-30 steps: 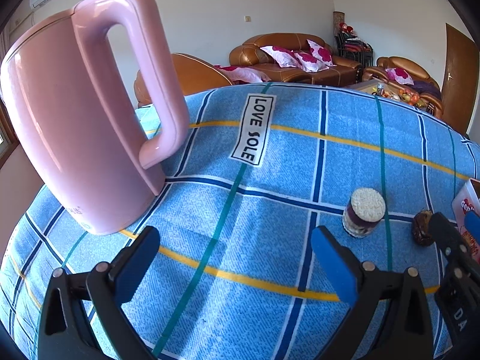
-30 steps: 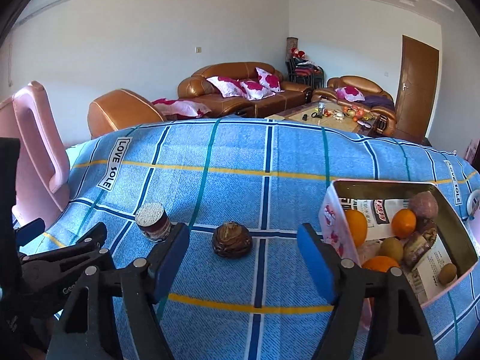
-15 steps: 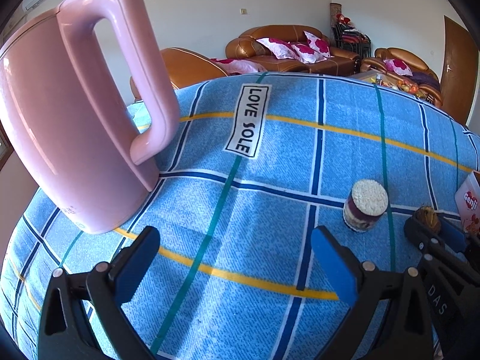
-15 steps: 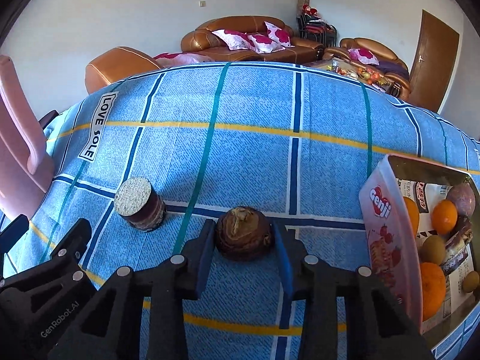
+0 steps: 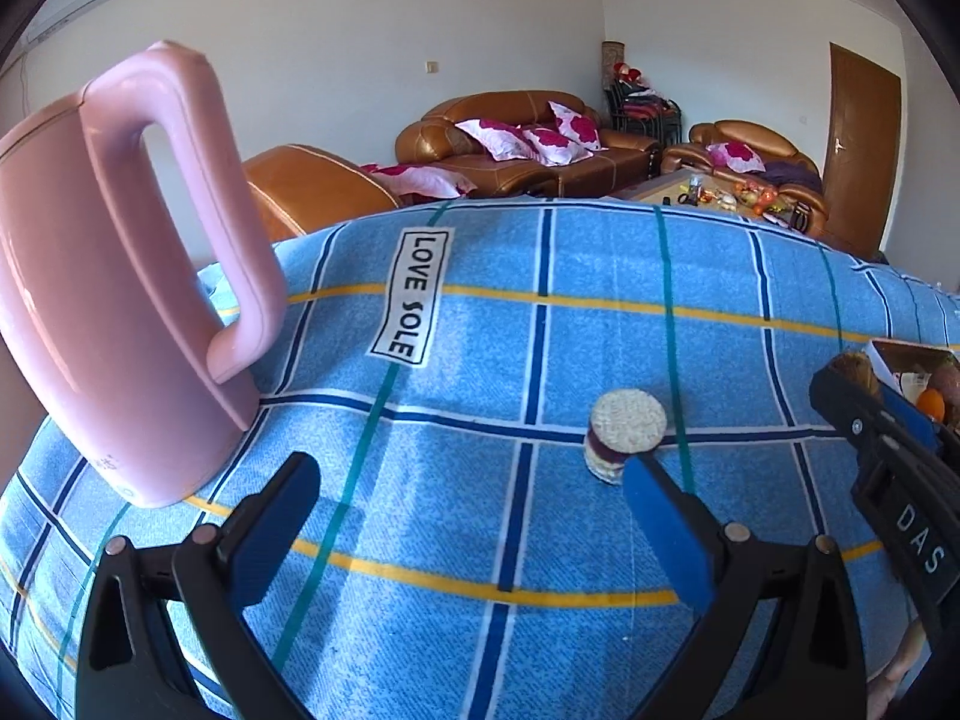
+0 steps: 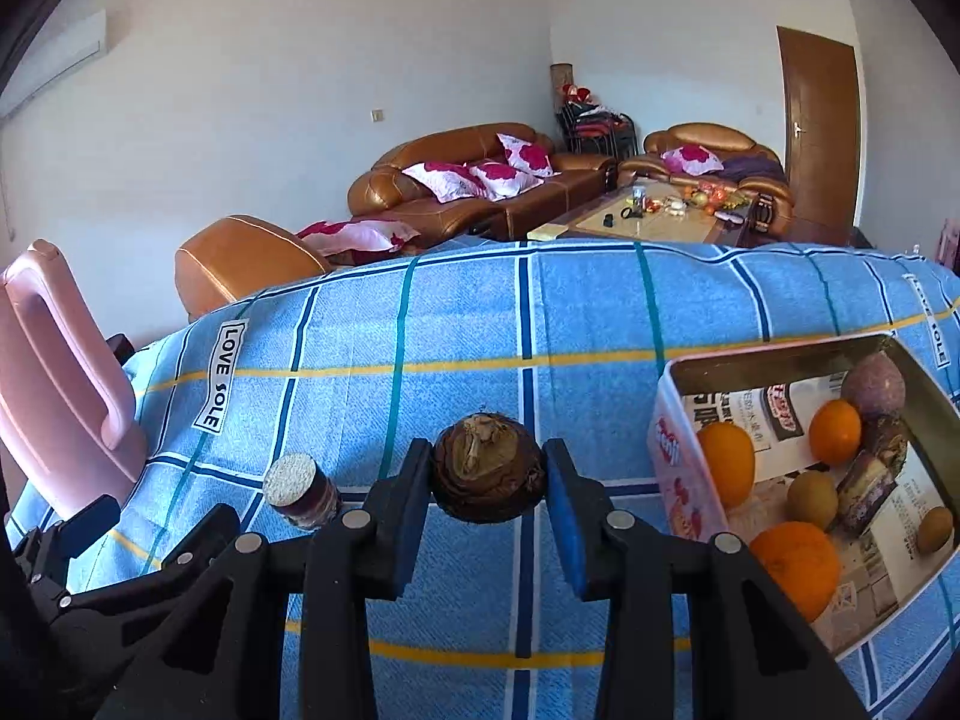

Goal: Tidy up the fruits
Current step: 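Grasp the small white-lidded jar with the left tool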

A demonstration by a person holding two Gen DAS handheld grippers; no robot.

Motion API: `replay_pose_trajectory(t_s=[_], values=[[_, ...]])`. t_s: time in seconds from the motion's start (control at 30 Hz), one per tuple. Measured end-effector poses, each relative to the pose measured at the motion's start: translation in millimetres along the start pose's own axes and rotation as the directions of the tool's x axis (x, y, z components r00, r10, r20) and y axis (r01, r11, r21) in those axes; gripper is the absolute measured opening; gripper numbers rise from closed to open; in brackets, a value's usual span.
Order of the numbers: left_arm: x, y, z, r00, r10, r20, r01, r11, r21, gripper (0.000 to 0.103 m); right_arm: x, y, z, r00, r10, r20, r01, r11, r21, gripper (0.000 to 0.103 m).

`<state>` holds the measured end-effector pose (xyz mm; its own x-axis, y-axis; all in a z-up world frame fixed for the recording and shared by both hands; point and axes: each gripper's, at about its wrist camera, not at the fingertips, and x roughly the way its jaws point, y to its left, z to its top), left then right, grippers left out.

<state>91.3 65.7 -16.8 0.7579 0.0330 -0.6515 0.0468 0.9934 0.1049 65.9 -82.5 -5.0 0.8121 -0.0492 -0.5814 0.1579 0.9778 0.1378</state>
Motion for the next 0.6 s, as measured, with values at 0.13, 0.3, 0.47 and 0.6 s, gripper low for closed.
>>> replay_pose_trajectory(t_s=[0.13,0.3,0.47,0.6], values=[[2.1,-17.7,8.6,1.000,-0.029,0.000,0.029,0.998,0.063,0.102,-9.3,-4.6,1.3,0.997,-0.053,0.056,0.054,0.998,-0.014,0.040],[15.4,-35.9,22.1,0.998,-0.059,-0.036,0.062,0.995,0.077,0.095,-15.1,-14.0,3.2,0.991,-0.095,0.090,0.094,0.996,0.007,0.040],[37.2,-47.0,31.0,0.993,-0.078,-0.092,0.085,0.994,0.069,0.089,-9.3,-20.8,5.1,0.994,-0.088,0.062,0.086,0.996,0.034,0.040],[56.0,-48.5,28.7,0.980,-0.104,-0.173,0.114,0.992,0.050,0.079,-7.0,-17.8,4.6,0.995,-0.085,0.057,0.084,0.996,0.021,0.040]])
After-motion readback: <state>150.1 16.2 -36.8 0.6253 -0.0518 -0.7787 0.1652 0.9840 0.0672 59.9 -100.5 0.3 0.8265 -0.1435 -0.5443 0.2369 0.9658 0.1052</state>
